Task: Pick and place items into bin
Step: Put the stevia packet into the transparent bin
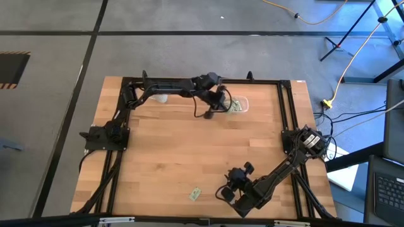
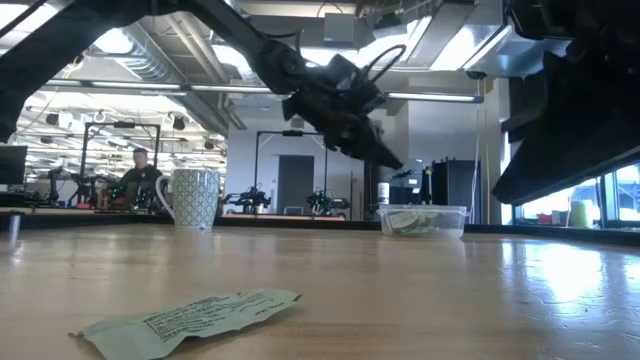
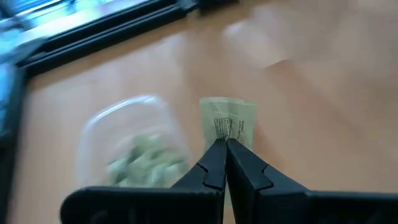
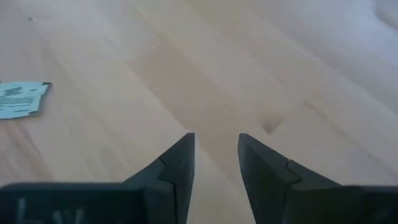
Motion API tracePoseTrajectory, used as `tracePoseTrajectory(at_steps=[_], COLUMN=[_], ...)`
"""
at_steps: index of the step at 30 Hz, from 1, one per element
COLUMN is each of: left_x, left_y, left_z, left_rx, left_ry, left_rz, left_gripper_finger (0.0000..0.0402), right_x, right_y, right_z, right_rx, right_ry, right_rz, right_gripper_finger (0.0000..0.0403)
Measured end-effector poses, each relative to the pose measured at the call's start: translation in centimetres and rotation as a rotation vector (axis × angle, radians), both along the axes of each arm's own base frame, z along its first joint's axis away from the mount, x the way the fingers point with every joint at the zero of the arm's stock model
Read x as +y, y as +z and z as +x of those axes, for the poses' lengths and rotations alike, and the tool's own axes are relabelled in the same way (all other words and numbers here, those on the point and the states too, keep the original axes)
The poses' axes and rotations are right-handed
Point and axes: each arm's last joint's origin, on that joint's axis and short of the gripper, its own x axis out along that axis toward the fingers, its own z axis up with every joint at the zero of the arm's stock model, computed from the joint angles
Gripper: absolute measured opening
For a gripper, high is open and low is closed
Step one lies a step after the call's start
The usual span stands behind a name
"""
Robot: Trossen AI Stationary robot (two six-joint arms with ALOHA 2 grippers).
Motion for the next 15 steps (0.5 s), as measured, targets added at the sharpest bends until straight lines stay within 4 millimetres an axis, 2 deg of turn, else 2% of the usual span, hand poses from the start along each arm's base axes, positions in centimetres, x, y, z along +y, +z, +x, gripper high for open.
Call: tracePoseTrajectory(at_steps=[4, 11, 15], left_x=[0.2, 0.3, -0.1], left_y=[0.1, 0.1, -1.3], left_z=[0.2, 0.4, 1.1], left_rx=[0.022, 0.025, 0.033], left_ry=[0.139, 0.203, 0.222], left_rz=[0.043, 0.067, 0.089], left_gripper_finger=[0.0003, 0.0003, 0.0003], right_x=[-0.3, -0.6, -0.6], right_y=[0.0, -0.1, -0.1], right_z=[-0.2, -0.6, -0.5], right_rx=[0.012, 0.022, 0.009], right_ry=[-0.025, -0.104, -0.126], right_rz=[-0.008, 0.039, 0.054], right_gripper_finger=[0.0126, 0.0126, 0.0126])
